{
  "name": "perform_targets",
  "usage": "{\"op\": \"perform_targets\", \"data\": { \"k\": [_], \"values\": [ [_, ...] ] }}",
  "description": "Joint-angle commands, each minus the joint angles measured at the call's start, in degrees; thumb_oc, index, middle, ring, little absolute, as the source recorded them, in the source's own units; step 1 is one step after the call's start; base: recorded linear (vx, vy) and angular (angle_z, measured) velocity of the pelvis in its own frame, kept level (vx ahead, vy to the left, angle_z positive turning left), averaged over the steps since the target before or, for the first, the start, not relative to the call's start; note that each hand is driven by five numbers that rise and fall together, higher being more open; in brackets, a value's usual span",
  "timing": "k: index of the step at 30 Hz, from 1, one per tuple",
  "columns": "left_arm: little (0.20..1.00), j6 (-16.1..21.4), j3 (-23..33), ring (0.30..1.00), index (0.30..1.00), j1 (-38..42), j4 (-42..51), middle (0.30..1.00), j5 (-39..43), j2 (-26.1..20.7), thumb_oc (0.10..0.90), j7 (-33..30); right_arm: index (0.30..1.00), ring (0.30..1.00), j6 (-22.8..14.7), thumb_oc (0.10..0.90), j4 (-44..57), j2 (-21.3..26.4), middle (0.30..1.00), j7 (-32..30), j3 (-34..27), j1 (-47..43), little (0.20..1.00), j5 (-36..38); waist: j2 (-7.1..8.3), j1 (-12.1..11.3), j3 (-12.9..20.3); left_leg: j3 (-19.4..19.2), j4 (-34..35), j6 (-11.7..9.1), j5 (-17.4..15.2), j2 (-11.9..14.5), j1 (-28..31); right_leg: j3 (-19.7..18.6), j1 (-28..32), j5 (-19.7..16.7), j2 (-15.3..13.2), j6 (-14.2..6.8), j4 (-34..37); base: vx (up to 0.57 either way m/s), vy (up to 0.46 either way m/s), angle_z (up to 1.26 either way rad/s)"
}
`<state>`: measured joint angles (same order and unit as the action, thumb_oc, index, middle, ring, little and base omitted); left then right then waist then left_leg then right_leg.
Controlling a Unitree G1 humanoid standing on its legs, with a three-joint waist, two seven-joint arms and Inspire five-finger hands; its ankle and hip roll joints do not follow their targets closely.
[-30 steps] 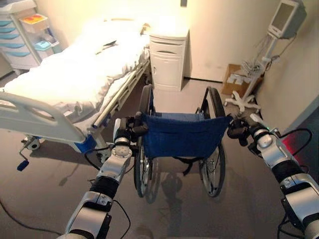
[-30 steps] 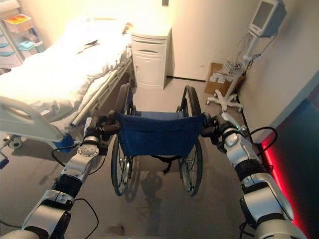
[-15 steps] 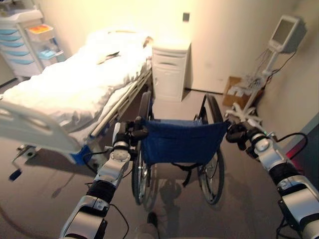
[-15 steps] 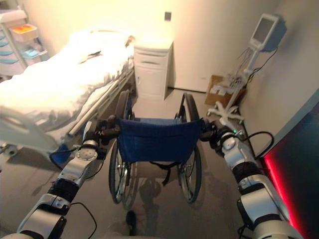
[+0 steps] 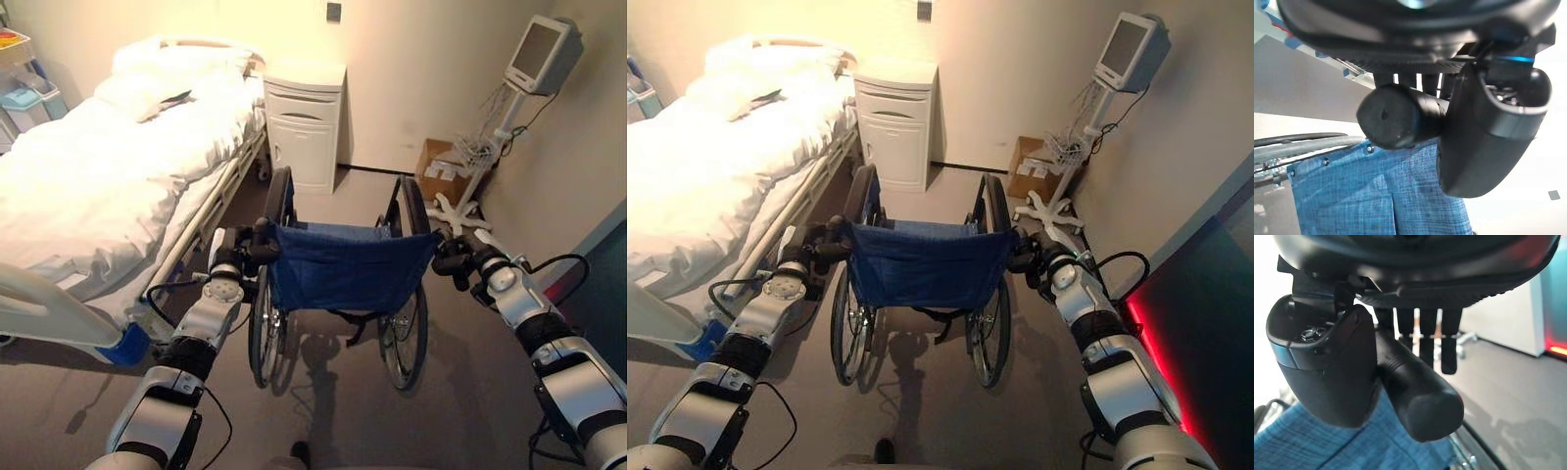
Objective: Push the wheelchair next to the bed
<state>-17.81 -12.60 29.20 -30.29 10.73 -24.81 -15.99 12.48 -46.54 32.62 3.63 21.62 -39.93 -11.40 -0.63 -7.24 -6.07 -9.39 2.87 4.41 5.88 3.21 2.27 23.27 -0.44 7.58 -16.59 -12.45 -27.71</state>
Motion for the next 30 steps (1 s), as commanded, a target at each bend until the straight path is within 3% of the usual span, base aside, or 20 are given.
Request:
{"op": "perform_targets", "data": {
  "k": [1, 4, 6, 7, 9, 10, 12, 14, 18, 21, 23, 24, 25, 27, 29, 30],
  "values": [
    [0.3, -4.15, -4.61, 0.3, 0.3, -7.47, -4.37, 0.3, -4.71, -3.25, 0.4, 6.41, 0.3, 0.3, -5.15, 0.4, 1.32, 3.26, 0.3, 3.13, 5.7, 5.28, 0.3, -8.57, 2.52, -0.6, -2.86, -2.01, -5.61, -1.88, -11.82, -2.99, 3.4, -4.04, -9.55, -23.19, -5.95, -1.1, 11.44, 0.29, -0.285, 0.3],
    [0.3, -3.88, -4.59, 0.3, 0.3, -7.39, -3.73, 0.3, -4.69, -2.95, 0.4, 6.1, 0.3, 0.3, -5.05, 0.4, 2.21, 3.49, 0.3, 2.7, 5.14, 5.82, 0.3, -8.76, 2.9, -0.22, -3.15, -0.79, -6.95, -2.26, -13.26, -2.69, 2.9, -5.33, -10.25, -23.5, -6.45, -1.34, 17.23, 0.33, -0.309, 0.55],
    [0.3, -3.3, -4.49, 0.3, 0.3, -7.87, -2.98, 0.3, -6.09, -2.19, 0.4, 5.59, 0.3, 0.3, -3.0, 0.4, 4.5, 3.49, 0.3, 2.27, 5.66, 5.29, 0.3, -7.83, 4.49, -0.54, -3.55, -0.9, -10.69, -2.93, -15.68, -2.31, 1.19, -3.97, -9.02, -23.75, -6.34, -1.42, 20.39, 0.31, -0.382, 0.76],
    [0.3, -3.3, -4.48, 0.3, 0.3, -7.89, -2.98, 0.3, -6.1, -2.16, 0.4, 5.59, 0.3, 0.3, -2.99, 0.4, 4.51, 3.51, 0.3, 2.26, 5.68, 5.3, 0.3, -7.82, 4.29, -0.55, -3.67, -0.88, -10.93, -2.99, -15.93, -2.09, 1.29, -3.88, -8.79, -23.67, -6.15, -1.39, 20.39, 0.33, -0.384, 0.95],
    [0.3, -3.59, -4.14, 0.3, 0.3, -9.1, -2.75, 0.3, -6.88, -1.64, 0.4, 6.33, 0.3, 0.3, -0.76, 0.4, 6.52, 4.01, 0.3, 3.4, 6.26, 4.84, 0.3, -5.81, 5.93, -0.34, -3.79, 1.31, -18.05, -3.12, -18.2, -2.52, -0.57, -5.58, -7.3, -19.5, -2.72, -0.72, 15.45, 0.49, -0.385, 1.22],
    [0.3, -3.7, -4.08, 0.3, 0.3, -9.29, -2.67, 0.3, -6.73, -1.7, 0.4, 6.45, 0.3, 0.3, -0.71, 0.4, 6.74, 4.14, 0.3, 3.65, 6.43, 4.75, 0.3, -5.68, 6.22, -0.16, -3.74, 1.54, -18.27, -3.13, -18.21, -2.65, -0.54, -5.75, -7.37, -19.39, -2.59, -0.65, 14.94, 0.43, -0.261, 1.3],
    [0.3, -4.45, -3.4, 0.3, 0.3, -10.54, -2.22, 0.3, -7.63, -1.04, 0.4, 5.89, 0.3, 0.3, -0.95, 0.4, 8.32, 5.7, 0.3, 5.19, 6.96, 4.93, 0.3, -4.87, 6.29, 0.62, -3.21, -0.56, -20.99, -4.81, -16.14, 0.08, 0.6, -2.68, -5.09, -13.6, -0.1, 1.46, 15.86, 0.34, -0.206, 0.68],
    [0.3, -4.06, -3.3, 0.3, 0.3, -10.66, -2.88, 0.3, -6.92, -0.27, 0.4, 5.11, 0.3, 0.3, -2.04, 0.4, 7.57, 6.42, 0.3, 6.42, 6.9, 4.87, 0.3, -5.61, 6.01, 1.66, -2.61, -0.91, -23.21, -6.35, -14.33, 1.56, 2.1, -2.87, -3.51, -10.79, 2.76, 3.2, 17.32, 0.34, -0.173, 0.28],
    [0.3, -4.12, -4.53, 0.3, 0.3, -7.96, -4.47, 0.3, -5.85, 1.11, 0.4, 4.27, 0.3, 0.3, -3.59, 0.4, 4.28, 7.3, 0.3, 6.56, 7.15, 4.19, 0.3, -5.59, 5.81, 3.6, -1.55, -4.68, -33.09, -9.81, -8.1, 4.1, 1.51, -0.92, 0.18, -6.85, 7.49, 7.63, 19.79, 0.31, -0.199, 0.57],
    [0.3, -3.67, -5.94, 0.3, 0.3, -6.13, -5.19, 0.3, -6.62, 1.02, 0.4, 5.88, 0.3, 0.3, -3.52, 0.4, 2.09, 7.35, 0.3, 5.75, 7.0, 3.94, 0.3, -5.03, 5.75, 3.03, -3.11, -6.09, -36.53, -10.44, -5.98, 3.9, -4.21, -0.51, 4.94, -5.47, 9.65, 8.69, 22.01, 0.3, -0.136, 0.49],
    [0.3, -2.66, -6.58, 0.3, 0.3, -5.72, -5.37, 0.3, -6.91, 1.67, 0.4, 5.31, 0.3, 0.3, -2.73, 0.4, 0.16, 5.63, 0.3, 4.77, 6.99, 3.27, 0.3, -5.41, 5.36, 1.97, -4.38, -8.03, -31.06, -9.84, -5.35, 3.38, -6.56, -1.27, 8.34, -4.64, 11.33, 8.37, 23.33, 0.35, -0.04, 0.4],
    [0.3, -2.6, -6.89, 0.3, 0.3, -5.54, -5.27, 0.3, -6.72, 2.24, 0.4, 4.54, 0.3, 0.3, -1.97, 0.4, -0.2, 4.6, 0.3, 4.17, 7.14, 3.3, 0.3, -5.29, 4.91, 1.72, -4.71, -9.04, -26.73, -10.0, -3.49, 4.14, -7.04, -1.29, 9.67, -4.46, 12.09, 8.36, 24.16, 0.35, 0.096, 0.07],
    [0.3, -2.97, -7.53, 0.3, 0.3, -5.12, -5.31, 0.3, -5.95, 3.12, 0.4, 3.13, 0.3, 0.3, -1.28, 0.4, -0.48, 2.94, 0.3, 2.84, 7.2, 4.01, 0.3, -5.45, 3.86, 1.11, -4.8, -7.72, -18.33, -10.58, 0.87, 4.94, -9.19, -2.12, 11.17, -4.05, 13.09, 8.2, 24.63, 0.38, 0.131, -0.08],
    [0.3, -3.03, -7.81, 0.3, 0.3, -4.98, -5.36, 0.3, -5.62, 3.49, 0.4, 2.53, 0.3, 0.3, -0.72, 0.4, -0.48, 2.27, 0.3, 2.21, 7.18, 4.41, 0.3, -5.21, 3.47, 0.76, -4.75, -6.63, -14.85, -10.96, 2.98, 5.2, -10.04, -2.6, 11.82, -3.81, 13.37, 8.02, 24.65, 0.31, 0.136, -0.15],
    [0.3, -3.57, -7.59, 0.3, 0.3, -4.86, -5.68, 0.3, -4.59, 3.64, 0.4, 0.54, 0.3, 0.3, -2.03, 0.4, -0.33, 1.21, 0.3, 2.12, 7.44, 4.84, 0.3, -5.92, 2.4, -0.65, -3.89, -3.09, -6.44, -11.83, 7.89, 6.87, -12.44, -3.73, 13.29, -2.58, 13.29, 7.17, 24.29, 0.45, 0.236, -0.42],
    [0.3, -3.53, -7.42, 0.3, 0.3, -4.85, -5.8, 0.3, -4.43, 3.59, 0.4, 0.37, 0.3, 0.3, -2.31, 0.4, -0.28, 1.25, 0.3, 2.16, 7.5, 4.84, 0.3, -5.84, 2.4, -0.66, -3.79, -3.46, -6.36, -11.71, 7.38, 6.86, -12.22, -3.51, 13.24, -2.29, 13.02, 7.08, 23.92, 0.44, 0.273, -0.6]
  ]
}}
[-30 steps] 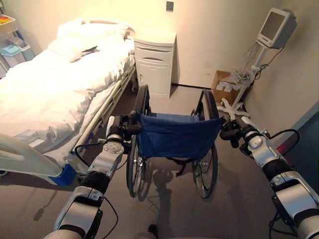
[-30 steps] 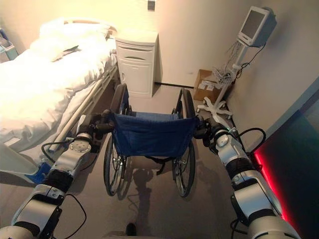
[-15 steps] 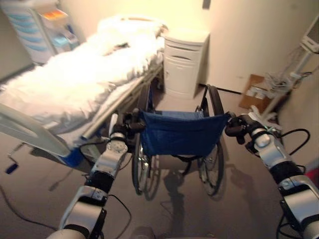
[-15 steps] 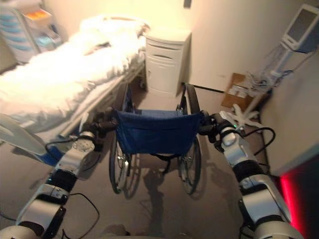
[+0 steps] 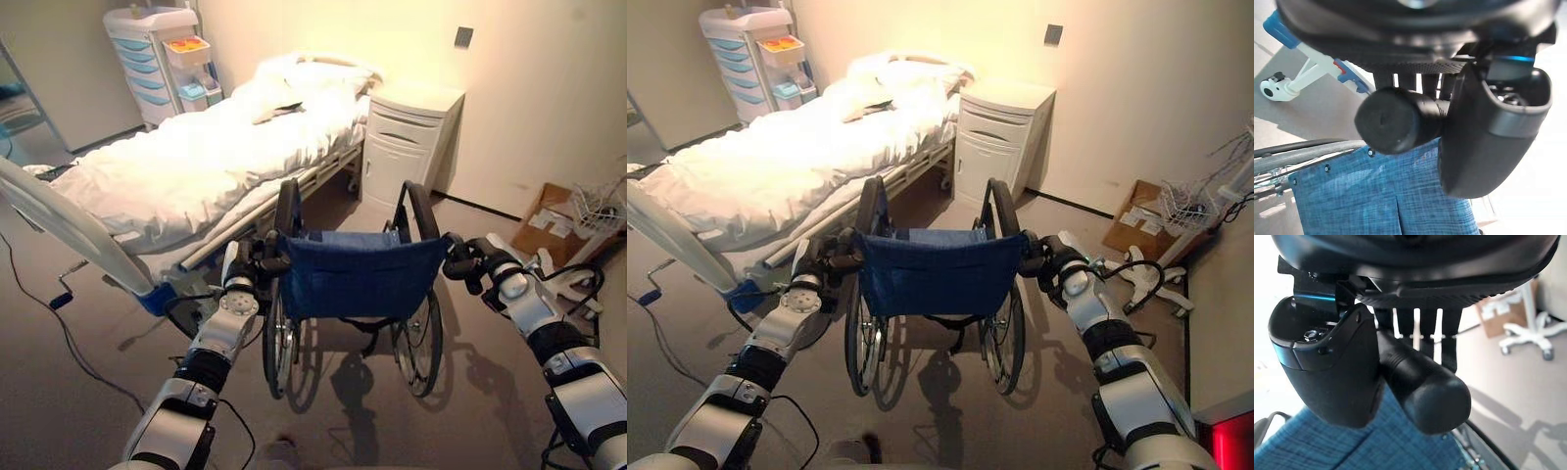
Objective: Push the wheelchair next to the bed
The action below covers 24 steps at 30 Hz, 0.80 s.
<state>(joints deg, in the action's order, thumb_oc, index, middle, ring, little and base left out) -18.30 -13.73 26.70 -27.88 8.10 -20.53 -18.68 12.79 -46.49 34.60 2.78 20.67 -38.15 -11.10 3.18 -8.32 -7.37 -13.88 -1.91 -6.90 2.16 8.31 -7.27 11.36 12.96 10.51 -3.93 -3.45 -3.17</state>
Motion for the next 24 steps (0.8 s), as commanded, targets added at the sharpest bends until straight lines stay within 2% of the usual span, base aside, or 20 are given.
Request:
{"op": "perform_targets", "data": {
  "k": [1, 2, 5, 9, 11, 13, 14, 15, 16, 19, 20, 22, 24],
  "values": [
    [0.3, -3.42, -5.61, 0.3, 0.3, -2.16, -8.79, 0.3, -1.18, -0.67, 0.4, 2.48, 0.3, 0.3, -3.07, 0.4, -0.73, -0.73, 0.3, 3.18, 8.97, 2.52, 0.3, -4.93, -1.25, 0.71, -2.19, -1.28, -2.02, 0.41, 8.47, 1.17, -1.04, 8.95, -0.12, -4.77, -0.21, -2.12, -1.2, 0.25, 0.18, -0.53],
    [0.3, -3.51, -5.49, 0.3, 0.3, -2.14, -9.18, 0.3, -0.85, -0.78, 0.4, 2.54, 0.3, 0.3, -3.42, 0.4, -0.82, -0.77, 0.3, 3.75, 8.72, 2.62, 0.3, -5.08, -1.22, 0.77, -1.9, -1.3, -3.22, 0.78, 7.49, 0.45, -0.84, 9.24, -0.09, -4.31, -0.47, -2.29, -1.94, 0.35, 0.261, -0.7],
    [0.3, -3.2, -5.0, 0.3, 0.3, -1.77, -10.31, 0.3, 0.64, -2.26, 0.4, 3.22, 0.3, 0.3, -2.71, 0.4, 0.21, -0.85, 0.3, 4.41, 8.29, 3.83, 0.3, -5.57, -0.56, 0.92, -0.21, -2.56, -3.16, 4.38, 0.86, -3.49, 2.68, 10.31, -1.6, -4.76, -2.78, -4.62, -6.93, 0.31, 0.22, -0.66],
    [0.3, -3.32, -4.58, 0.3, 0.3, 0.35, -13.26, 0.3, 0.63, -2.59, 0.4, 3.39, 0.3, 0.3, -4.38, 0.4, -1.35, -1.09, 0.3, 4.63, 7.65, 3.23, 0.3, -5.19, -0.69, 1.03, 1.43, -2.87, -0.73, 5.59, -0.61, -5.2, 5.17, 11.14, -3.41, -4.6, -4.15, -6.1, -11.29, 0.33, 0.22, -0.65],
    [0.3, -4.07, -4.92, 0.3, 0.3, 1.38, -13.57, 0.3, 0.78, -2.69, 0.4, 2.9, 0.3, 0.3, -4.62, 0.4, -1.76, -1.2, 0.3, 4.69, 7.54, 2.62, 0.3, -4.58, -0.89, 1.04, 1.9, -3.08, 0.25, 6.57, -1.14, -6.12, 5.41, 10.86, -4.39, -4.39, -4.88, -7.01, -15.7, 0.23, 0.21, -0.27],
    [0.3, -4.72, -5.52, 0.3, 0.3, 2.25, -13.55, 0.3, 0.73, -2.63, 0.4, 2.33, 0.3, 0.3, -4.37, 0.4, -1.53, -1.32, 0.3, 4.59, 7.48, 2.49, 0.3, -3.63, -0.86, 1.06, 2.29, -2.65, 1.46, 7.53, -1.49, -7.63, 5.73, 9.76, -5.74, -6.18, -5.64, -7.95, -21.27, 0.23, 0.205, -0.02],
    [0.3, -5.17, -6.02, 0.3, 0.3, 2.77, -13.54, 0.3, 0.43, -2.5, 0.4, 1.85, 0.3, 0.3, -3.76, 0.4, -0.93, -1.56, 0.3, 4.45, 7.43, 2.69, 0.3, -2.45, -0.9, 1.46, 2.39, -2.54, 2.34, 8.19, -1.94, -8.79, 6.3, 8.89, -8.0, -8.59, -5.6, -8.82, -26.5, 0.2, 0.154, -0.01],
    [0.3, -5.18, -6.08, 0.3, 0.3, 2.77, -13.56, 0.3, 0.36, -2.49, 0.4, 1.78, 0.3, 0.3, -3.65, 0.4, -0.77, -1.6, 0.3, 4.49, 7.4, 2.77, 0.3, -2.33, -0.87, 1.52, 2.45, -2.58, 2.5, 8.28, -2.0, -8.98, 6.42, 8.75, -8.69, -9.07, -5.64, -8.99, -27.48, 0.28, 0.166, 0.03],
    [0.3, -5.57, -6.06, 0.3, 0.3, 2.75, -13.32, 0.3, 0.14, -2.55, 0.4, 1.44, 0.3, 0.3, -3.37, 0.4, -0.16, -1.76, 0.3, 4.83, 7.34, 3.13, 0.3, -1.64, -0.94, 1.79, 2.4, -2.68, 3.07, 8.45, -2.24, -9.23, 7.41, 9.13, -10.52, -11.15, -6.36, -9.32, -29.26, 0.2, 0.071, 0.11],
    [0.3, -6.29, -5.16, 0.3, 0.3, 2.3, -12.85, 0.3, -0.94, -2.67, 0.4, 0.19, 0.3, 0.3, -2.05, 0.4, 0.65, -3.51, 0.3, 4.73, 7.79, 3.18, 0.3, -0.55, -1.35, 2.82, 1.49, -4.35, 3.07, 8.3, -3.3, -8.36, 11.13, 11.74, -15.95, -14.31, -8.58, -8.78, -24.44, 0.3, -0.021, 0.0],
    [0.3, -5.9, -4.56, 0.3, 0.3, 2.06, -12.85, 0.3, -1.71, -2.96, 0.4, -0.14, 0.3, 0.3, -0.06, 0.4, 1.65, -4.53, 0.3, 4.55, 7.69, 3.8, 0.3, 0.5, -1.43, 4.0, 0.58, -4.05, 3.25, 8.19, -5.5, -8.5, 14.31, 12.43, -20.11, -17.8, -11.19, -9.19, -20.37, 0.41, -0.092, -0.25],
    [0.3, -5.2, -4.13, 0.3, 0.3, 2.19, -13.15, 0.3, -2.36, -3.18, 0.4, -0.11, 0.3, 0.3, 0.54, 0.4, 2.52, -5.09, 0.3, 3.69, 6.91, 5.21, 0.3, 1.05, -1.56, 5.46, -0.82, -3.68, 3.04, 8.65, -8.35, -8.49, 17.11, 12.7, -25.0, -22.23, -14.75, -10.07, -15.84, 0.36, -0.102, -0.06],
    [0.3, -4.24, -4.19, 0.3, 0.3, 2.47, -13.57, 0.3, -2.02, -3.19, 0.4, -0.23, 0.3, 0.3, 1.52, 0.4, 4.36, -4.95, 0.3, 3.28, 6.27, 6.56, 0.3, 1.05, -1.74, 6.17, -1.74, -2.78, 1.71, 8.87, -10.67, -8.16, 17.74, 12.49, -26.67, -23.0, -15.75, -10.39, -10.66, 0.31, -0.133, 0.44]
  ]
}}
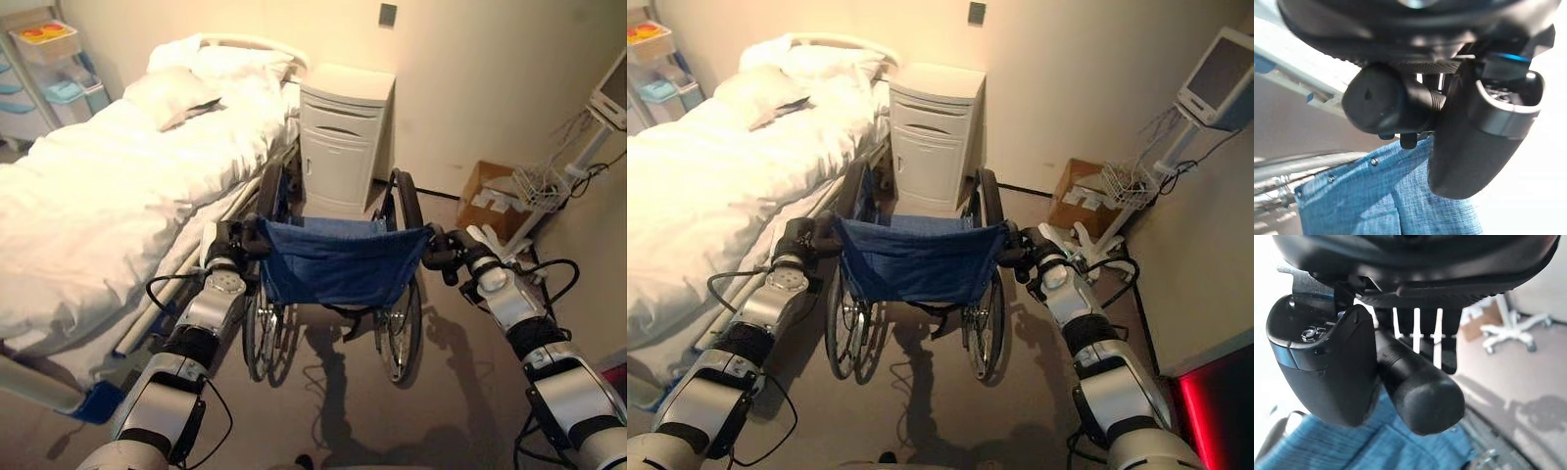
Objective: Push the wheelchair next to the bed
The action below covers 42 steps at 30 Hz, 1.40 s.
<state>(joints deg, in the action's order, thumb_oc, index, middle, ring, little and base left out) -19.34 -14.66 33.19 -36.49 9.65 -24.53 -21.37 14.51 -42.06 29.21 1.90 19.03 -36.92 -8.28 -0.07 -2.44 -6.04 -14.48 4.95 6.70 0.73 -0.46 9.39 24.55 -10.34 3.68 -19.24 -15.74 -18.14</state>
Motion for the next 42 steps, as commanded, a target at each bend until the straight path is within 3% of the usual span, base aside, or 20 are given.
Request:
{"op": "perform_targets", "data": {
  "k": [1, 4, 6, 7, 8, 10, 11, 12, 14, 16, 18, 19, 20, 21, 25, 31, 36, 40, 42],
  "values": [
    [0.3, -2.87, -3.19, 0.3, 0.3, -4.02, -4.92, 0.3, -3.67, 0.82, 0.4, 2.43, 0.3, 0.3, 0.4, 0.4, 0.78, 0.39, 0.3, 3.93, 7.7, 5.8, 0.3, -1.8, 1.83, 0.45, -3.31, -2.16, -6.1, -4.6, -9.82, 0.39, 0.85, -0.75, -3.62, -16.34, -0.67, 1.98, 5.85, 0.37, -0.194, 0.53],
    [0.3, -1.9, -2.79, 0.3, 0.3, -4.68, -3.91, 0.3, -4.92, 0.76, 0.4, 2.87, 0.3, 0.3, 3.8, 0.4, 4.34, 0.62, 0.3, 2.22, 7.87, 7.08, 0.3, -0.3, 2.87, 0.77, -3.87, -3.99, -12.83, -4.25, -13.77, 0.86, -1.01, 0.38, -1.96, -15.82, 0.17, 2.12, 5.28, 0.27, -0.18, 0.44],
    [0.3, -1.83, -2.81, 0.3, 0.3, -5.01, -3.59, 0.3, -5.9, 1.41, 0.4, 3.88, 0.3, 0.3, 4.28, 0.4, 4.14, 1.31, 0.3, 1.65, 7.23, 7.93, 0.3, 1.63, 3.82, 1.26, -3.72, -3.26, -20.15, -4.95, -15.78, 0.21, -2.65, -1.25, 0.15, -12.48, 2.99, 3.4, 5.46, 0.32, -0.193, 0.45],
    [0.3, -1.67, -2.78, 0.3, 0.3, -5.97, -3.09, 0.3, -5.67, 2.25, 0.4, 2.55, 0.3, 0.3, 3.73, 0.4, 4.06, 2.22, 0.3, 2.05, 6.85, 8.97, 0.3, 2.8, 3.97, 2.0, -3.13, -3.97, -27.83, -8.26, -11.18, 2.01, -3.66, -0.73, 2.63, -8.33, 6.77, 6.25, 7.04, 0.27, -0.147, 0.4],
    [0.3, -1.64, -2.79, 0.3, 0.3, -6.14, -3.01, 0.3, -5.52, 2.33, 0.4, 2.33, 0.3, 0.3, 3.69, 0.4, 4.11, 2.28, 0.3, 2.12, 6.85, 9.1, 0.3, 2.84, 3.9, 2.06, -3.07, -4.02, -28.63, -8.77, -10.61, 2.41, -3.84, -0.47, 3.05, -8.01, 7.2, 6.63, 7.36, 0.33, -0.16, 0.56],
    [0.3, -0.62, -2.09, 0.3, 0.3, -6.94, -3.46, 0.3, -4.51, 3.09, 0.4, 0.66, 0.3, 0.3, 2.91, 0.4, 3.91, 3.57, 0.3, 3.91, 6.73, 9.57, 0.3, 2.53, 4.15, 2.46, -3.02, -4.6, -39.38, -14.1, -1.71, 6.06, -8.27, -0.48, 9.01, -3.88, 11.65, 10.67, 10.88, 0.33, -0.079, 0.72],
    [0.3, -0.35, -1.75, 0.3, 0.3, -6.81, -3.87, 0.3, -4.02, 2.98, 0.4, 0.56, 0.3, 0.3, 2.58, 0.4, 3.27, 3.72, 0.3, 4.67, 6.62, 9.19, 0.3, 2.22, 4.97, 2.08, -3.45, -5.61, -40.43, -14.08, 0.9, 7.1, -11.36, 0.05, 11.27, -3.76, 11.34, 11.67, 12.33, 0.25, -0.016, 0.48],
    [0.3, -0.27, -1.74, 0.3, 0.3, -6.79, -4.03, 0.3, -3.84, 2.98, 0.4, 0.42, 0.3, 0.3, 2.34, 0.4, 2.96, 3.71, 0.3, 4.86, 6.67, 9.05, 0.3, 2.06, 4.92, 1.9, -3.67, -5.52, -40.74, -14.35, 1.46, 7.68, -12.21, -0.08, 12.11, -3.53, 11.62, 11.81, 12.66, 0.25, 0.066, -0.03],
    [0.3, 0.03, -1.53, 0.3, 0.3, -6.67, -4.86, 0.3, -2.94, 2.68, 0.4, -0.37, 0.3, 0.3, 1.48, 0.4, 1.1, 2.9, 0.3, 5.42, 6.95, 8.23, 0.3, 0.9, 4.54, 0.84, -4.83, -4.17, -36.62, -14.45, 4.04, 10.2, -14.69, -1.77, 15.9, -2.46, 12.51, 11.94, 13.94, 0.3, 0.129, -0.34],
    [0.3, 0.52, -0.93, 0.3, 0.3, -6.85, -5.88, 0.3, -1.87, 2.62, 0.4, -1.86, 0.3, 0.3, 0.9, 0.4, -0.15, 1.32, 0.3, 5.32, 7.94, 7.97, 0.3, -0.49, 3.66, -0.19, -5.15, -3.03, -27.0, -14.1, 6.81, 12.48, -15.38, -2.57, 18.21, -1.47, 12.84, 11.68, 14.37, 0.33, 0.246, -0.18],
    [0.3, 1.01, -0.49, 0.3, 0.3, -7.58, -5.95, 0.3, -1.14, 2.15, 0.4, -2.7, 0.3, 0.3, 1.46, 0.4, 0.35, 0.14, 0.3, 3.88, 8.73, 8.84, 0.3, -1.23, 1.59, -1.7, -4.66, -0.08, -12.1, -15.44, 13.01, 14.66, -16.81, -3.39, 20.28, 0.91, 13.27, 10.85, 13.1, 0.42, 0.359, -0.25],
    [0.3, 1.15, -0.41, 0.3, 0.3, -7.71, -5.97, 0.3, -1.24, 2.08, 0.4, -2.67, 0.3, 0.3, 1.46, 0.4, 0.39, 0.11, 0.3, 3.69, 8.72, 8.94, 0.3, -1.17, 1.41, -1.92, -4.48, 0.2, -11.12, -15.52, 13.45, 14.79, -17.09, -3.43, 20.36, 1.11, 13.25, 10.76, 12.98, 0.37, 0.306, -0.38],
    [0.3, 1.63, 0.08, 0.3, 0.3, -8.24, -6.08, 0.3, -1.37, 1.73, 0.4, -2.72, 0.3, 0.3, 1.17, 0.4, 0.42, 0.06, 0.3, 3.55, 8.59, 9.33, 0.3, -1.44, 1.3, -2.33, -4.22, -0.09, -10.85, -15.08, 12.01, 14.68, -17.17, -2.9, 20.55, 1.91, 12.46, 10.46, 12.15, 0.26, 0.22, -0.52],
    [0.3, 1.66, 0.71, 0.3, 0.3, -8.55, -6.12, 0.3, -1.63, 0.89, 0.4, -1.89, 0.3, 0.3, 1.45, 0.4, 0.32, -0.13, 0.3, 3.5, 8.37, 9.59, 0.3, -1.0, 1.84, -2.51, -3.88, -1.45, -12.56, -13.42, 6.76, 12.77, -15.91, -2.22, 20.53, 2.72, 10.85, 9.52, 10.68, 0.26, 0.222, -0.58],
    [0.3, 1.42, 0.71, 0.3, 0.3, -8.67, -6.1, 0.3, -3.35, -1.5, 0.4, 0.59, 0.3, 0.3, 2.53, 0.4, 1.73, 0.14, 0.3, 3.7, 7.47, 11.16, 0.3, -0.36, 1.62, -2.32, -2.1, -1.69, -10.33, -11.31, 1.96, 8.43, -11.92, -1.37, 19.17, 3.6, 9.35, 8.22, 7.82, 0.24, 0.217, -0.44],
    [0.3, 1.79, 0.3, 0.3, 0.3, -7.41, -7.2, 0.3, -3.81, -3.17, 0.4, 0.49, 0.3, 0.3, 1.45, 0.4, 1.08, -0.12, 0.3, 3.9, 6.89, 10.89, 0.3, -0.95, 1.06, -1.74, -0.31, -1.16, -5.52, -9.35, 0.9, 5.31, -8.41, -2.72, 16.11, 1.5, 8.07, 6.16, 4.95, 0.19, 0.179, -0.42],
    [0.3, 2.2, -0.43, 0.3, 0.3, -6.02, -7.16, 0.3, -4.91, -3.84, 0.4, 0.99, 0.3, 0.3, 2.73, 0.4, 1.69, -0.13, 0.3, 3.69, 7.26, 9.77, 0.3, -1.19, 0.88, -1.58, 0.4, -1.27, -2.39, -8.13, 0.84, 3.52, -6.62, -4.17, 14.57, -1.74, 7.16, 5.14, 4.96, 0.1, 0.121, -0.2],
    [0.3, 2.51, -0.54, 0.3, 0.3, -5.53, -7.38, 0.3, -5.22, -4.03, 0.4, 1.13, 0.3, 0.3, 3.41, 0.4, 2.34, 0.01, 0.3, 3.46, 7.29, 9.2, 0.3, -0.91, 0.9, -1.58, 0.7, -2.27, -1.07, -7.43, 0.79, 2.62, -5.72, -3.79, 13.87, -4.32, 6.1, 4.64, 4.25, 0.06, 0.089, -0.04],
    [0.3, 2.3, -0.33, 0.3, 0.3, -5.63, -7.3, 0.3, -5.36, -3.91, 0.4, 0.95, 0.3, 0.3, 3.48, 0.4, 2.61, 0.02, 0.3, 3.51, 7.07, 8.99, 0.3, -1.27, 0.82, -1.84, 0.74, -3.36, -0.88, -7.06, 0.8, 2.39, -5.74, -2.65, 13.99, -3.79, 6.12, 4.36, 1.77, 0.03, 0.065, -0.01]
  ]
}}
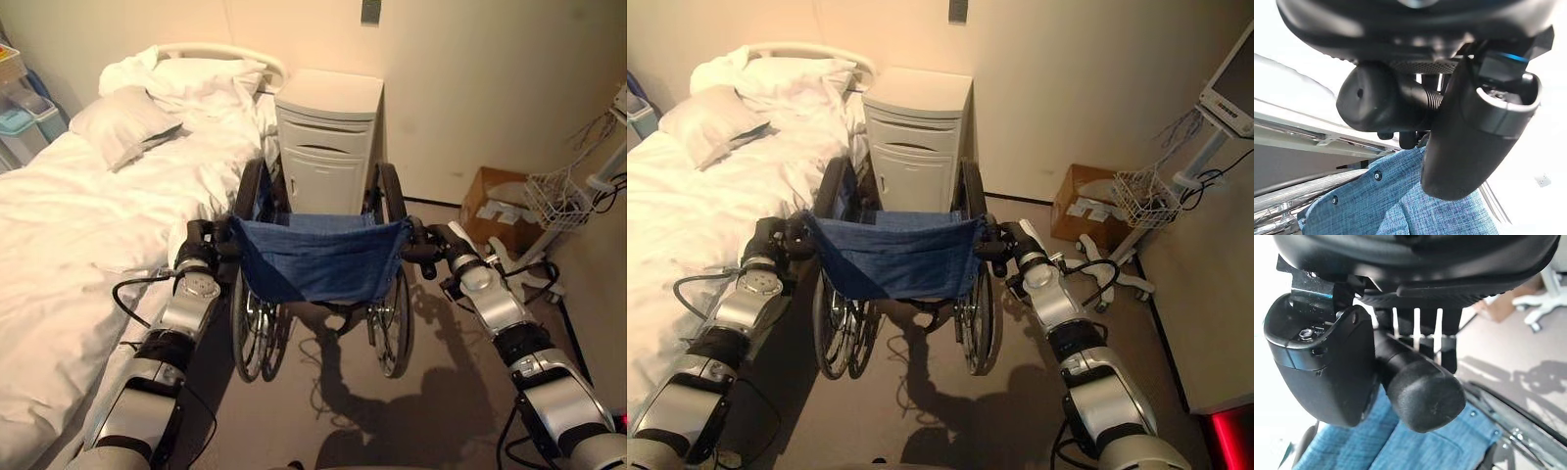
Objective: Push the wheelchair next to the bed
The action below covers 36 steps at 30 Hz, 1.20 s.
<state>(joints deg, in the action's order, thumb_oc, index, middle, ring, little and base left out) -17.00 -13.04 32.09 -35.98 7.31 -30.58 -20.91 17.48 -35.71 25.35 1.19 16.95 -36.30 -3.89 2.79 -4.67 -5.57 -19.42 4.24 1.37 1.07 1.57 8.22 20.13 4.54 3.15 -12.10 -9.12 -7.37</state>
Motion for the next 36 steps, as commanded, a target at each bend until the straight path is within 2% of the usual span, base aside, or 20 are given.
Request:
{"op": "perform_targets", "data": {
  "k": [1, 3, 5, 6, 7, 8, 9, 10, 15, 21, 29, 36],
  "values": [
    [0.3, -0.08, -1.94, 0.3, 0.3, -4.59, -7.76, 0.3, -2.99, 2.17, 0.4, 0.36, 0.3, 0.3, 0.62, 0.4, -3.62, 3.91, 0.3, 4.13, 9.15, 8.35, 0.3, -5.68, -2.03, 0.26, 0.31, 1.26, -0.17, -1.65, 0.46, 0.27, -4.7, 2.13, -0.88, -3.13, -0.95, -2.33, -9.83, 0.03, 0.08, -0.07],
    [0.3, -0.25, -1.99, 0.3, 0.3, -5.24, -7.01, 0.3, -2.76, 2.34, 0.4, -0.49, 0.3, 0.3, 0.97, 0.4, -3.16, 4.13, 0.3, 3.79, 9.31, 8.45, 0.3, -5.73, -1.95, -0.45, 0.56, 0.31, 0.08, -1.49, 0.46, -0.11, -4.93, 3.98, -1.59, -3.95, -1.5, -2.54, -13.12, 0.02, 0.043, -0.25],
    [0.3, -0.32, -1.46, 0.3, 0.3, -6.35, -6.32, 0.3, -1.98, 2.72, 0.4, -1.77, 0.3, 0.3, 0.74, 0.4, -3.58, 3.98, 0.3, 3.69, 9.38, 8.24, 0.3, -5.74, -1.59, -0.4, 0.34, 0.12, 0.45, -2.09, -0.44, -0.2, -3.14, 4.41, -2.46, -4.61, -2.47, -3.01, -11.16, 0.07, -0.056, -0.3],
    [0.387, 0.28, -0.84, 0.387, 0.387, -7.11, -5.98, 0.387, -1.36, 3.07, 0.458, -2.62, 0.3, 0.3, 0.6, 0.4, -3.64, 3.84, 0.3, 3.27, 9.33, 8.33, 0.3, -5.97, -1.56, -0.09, 0.04, 0.22, 0.48, -2.35, -0.66, 0.02, -2.24, 4.36, -3.68, -6.1, -2.62, -2.86, -8.37, 0.07, -0.105, -0.23],
    [0.573, 0.55, -0.31, 0.573, 0.573, -7.67, -5.6, 0.573, -1.34, 3.18, 0.582, -2.82, 0.42, 0.42, 0.61, 0.48, -3.53, 3.86, 0.42, 3.01, 9.24, 8.5, 0.42, -6.07, -1.51, 0.14, -0.11, 0.17, 0.56, -2.43, -0.83, 0.12, -1.77, 4.29, -4.73, -7.95, -2.91, -2.84, -6.15, 0.01, -0.126, -0.19],
    [0.9, 0.51, 0.49, 0.9, 0.9, -8.59, -4.74, 0.9, -1.43, 3.26, 0.8, -3.01, 0.9, 0.9, 0.56, 0.8, -3.11, 4.01, 0.9, 2.54, 8.87, 8.78, 0.9, -5.96, -1.5, 0.51, -0.45, 0.37, 0.64, -2.37, -1.62, 0.23, -0.88, 3.83, -6.65, -10.6, -3.72, -3.12, -4.24, -0.04, -0.108, -0.12],
    [0.9, 0.18, 0.7, 0.9, 0.9, -8.9, -4.09, 0.9, -1.51, 3.15, 0.8, -2.78, 0.9, 0.9, 0.72, 0.8, -2.65, 4.21, 0.9, 2.39, 8.62, 9.01, 0.9, -5.75, -1.56, 0.57, -0.72, -0.05, 0.53, -1.94, -1.29, 0.38, -1.16, 4.07, -7.45, -11.57, -4.0, -2.54, -4.19, -0.04, -0.179, 0.02],
    [0.9, 0.06, 1.18, 0.9, 0.9, -9.67, -2.64, 0.9, -1.41, 3.05, 0.8, -2.46, 0.9, 0.9, 0.99, 0.8, -1.57, 4.84, 0.9, 1.61, 7.51, 9.96, 0.9, -4.6, -1.65, 0.32, -1.02, 0.54, 0.32, -1.88, -1.55, 0.9, -1.39, 3.83, -7.31, -10.96, -4.34, -2.59, -3.37, -0.06, -0.173, 0.12],
    [0.9, -0.07, 1.71, 0.9, 0.9, -12.67, 1.27, 0.9, -2.63, 4.12, 0.8, -2.89, 0.9, 0.9, 1.12, 0.8, -0.29, 6.05, 0.9, -0.63, 5.47, 10.89, 0.9, -2.61, -1.07, -1.13, -0.38, 1.65, -0.11, -2.58, -0.9, 1.32, -2.55, 5.3, -3.16, -8.96, -2.45, -2.09, 0.64, -0.02, -0.117, 0.35],
    [0.9, -1.7, 3.72, 0.9, 0.9, -16.04, 7.88, 0.9, -2.95, 3.66, 0.8, -2.0, 0.9, 0.9, 1.44, 0.8, 2.47, 8.3, 0.9, -0.18, 2.51, 12.01, 0.9, 0.09, -0.93, -1.36, 0.47, 2.65, 0.29, -2.66, -1.3, 0.97, -1.8, 5.18, -1.56, -6.96, -0.79, -1.57, 2.5, 0.01, -0.031, 0.03],
    [0.9, -2.36, 7.43, 0.9, 0.9, -18.26, 11.45, 0.9, 1.89, 0.89, 0.8, 2.27, 0.9, 0.9, 2.02, 0.8, 5.9, 11.52, 0.9, 0.79, -1.4, 11.64, 0.9, 4.74, -1.24, -1.21, 0.96, 3.38, 0.4, -2.42, -1.84, 0.24, -1.06, 4.7, -0.78, -6.14, 0.16, -1.32, 3.02, 0.02, -0.014, 0.07],
    [0.9, -3.69, 9.07, 0.9, 0.9, -17.45, 11.97, 0.9, 7.97, -1.44, 0.8, 7.06, 0.9, 0.9, 4.37, 0.8, 6.1, 13.4, 0.9, 4.93, -2.36, 10.54, 0.9, 10.74, -1.53, -0.7, 1.6, 3.49, 0.38, -2.25, -2.14, -0.16, -0.69, 4.18, -0.4, -5.26, 0.86, -1.09, 2.94, 0.04, 0.008, 0.0]
  ]
}}
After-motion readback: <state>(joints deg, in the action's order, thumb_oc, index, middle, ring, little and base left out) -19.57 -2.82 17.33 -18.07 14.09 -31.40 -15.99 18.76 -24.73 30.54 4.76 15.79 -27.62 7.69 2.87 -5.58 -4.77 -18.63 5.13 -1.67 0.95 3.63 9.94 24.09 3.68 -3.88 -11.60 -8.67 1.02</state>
